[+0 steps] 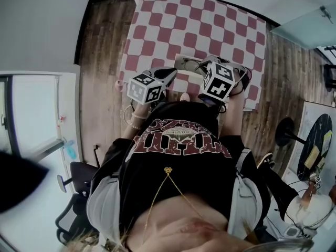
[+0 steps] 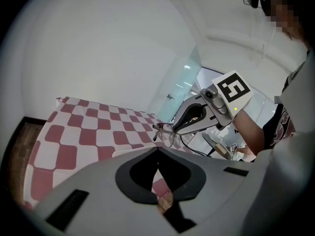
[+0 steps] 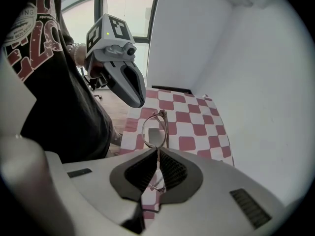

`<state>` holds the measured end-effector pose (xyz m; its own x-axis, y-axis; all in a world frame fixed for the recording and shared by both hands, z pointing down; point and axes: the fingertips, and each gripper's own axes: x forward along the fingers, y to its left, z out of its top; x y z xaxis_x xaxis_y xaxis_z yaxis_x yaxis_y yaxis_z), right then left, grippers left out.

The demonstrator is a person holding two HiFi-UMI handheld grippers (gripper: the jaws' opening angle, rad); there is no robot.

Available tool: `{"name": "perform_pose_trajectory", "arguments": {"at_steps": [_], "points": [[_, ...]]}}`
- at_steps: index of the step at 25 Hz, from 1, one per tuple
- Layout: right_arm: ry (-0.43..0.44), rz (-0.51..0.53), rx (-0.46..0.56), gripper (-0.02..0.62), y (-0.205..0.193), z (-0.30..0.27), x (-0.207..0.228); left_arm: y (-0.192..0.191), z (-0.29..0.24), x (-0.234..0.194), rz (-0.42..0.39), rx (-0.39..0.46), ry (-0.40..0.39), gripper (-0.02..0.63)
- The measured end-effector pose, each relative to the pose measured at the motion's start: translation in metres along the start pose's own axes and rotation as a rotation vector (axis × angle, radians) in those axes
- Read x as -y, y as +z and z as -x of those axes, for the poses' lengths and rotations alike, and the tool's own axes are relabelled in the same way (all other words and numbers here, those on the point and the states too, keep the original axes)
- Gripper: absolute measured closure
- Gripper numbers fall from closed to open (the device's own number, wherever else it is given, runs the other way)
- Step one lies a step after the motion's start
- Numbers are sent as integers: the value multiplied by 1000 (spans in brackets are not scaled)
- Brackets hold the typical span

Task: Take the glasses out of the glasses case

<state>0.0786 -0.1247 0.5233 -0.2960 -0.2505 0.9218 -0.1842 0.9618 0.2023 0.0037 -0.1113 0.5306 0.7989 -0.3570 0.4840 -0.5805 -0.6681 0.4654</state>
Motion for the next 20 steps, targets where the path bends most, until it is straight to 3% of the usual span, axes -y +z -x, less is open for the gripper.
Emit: {"name": "perform_pose_trajectory", "arguments": {"at_steps": [20], "points": [[-17, -6, 18, 563, 5, 23, 4, -6, -9, 5, 1, -28, -24, 606]]}}
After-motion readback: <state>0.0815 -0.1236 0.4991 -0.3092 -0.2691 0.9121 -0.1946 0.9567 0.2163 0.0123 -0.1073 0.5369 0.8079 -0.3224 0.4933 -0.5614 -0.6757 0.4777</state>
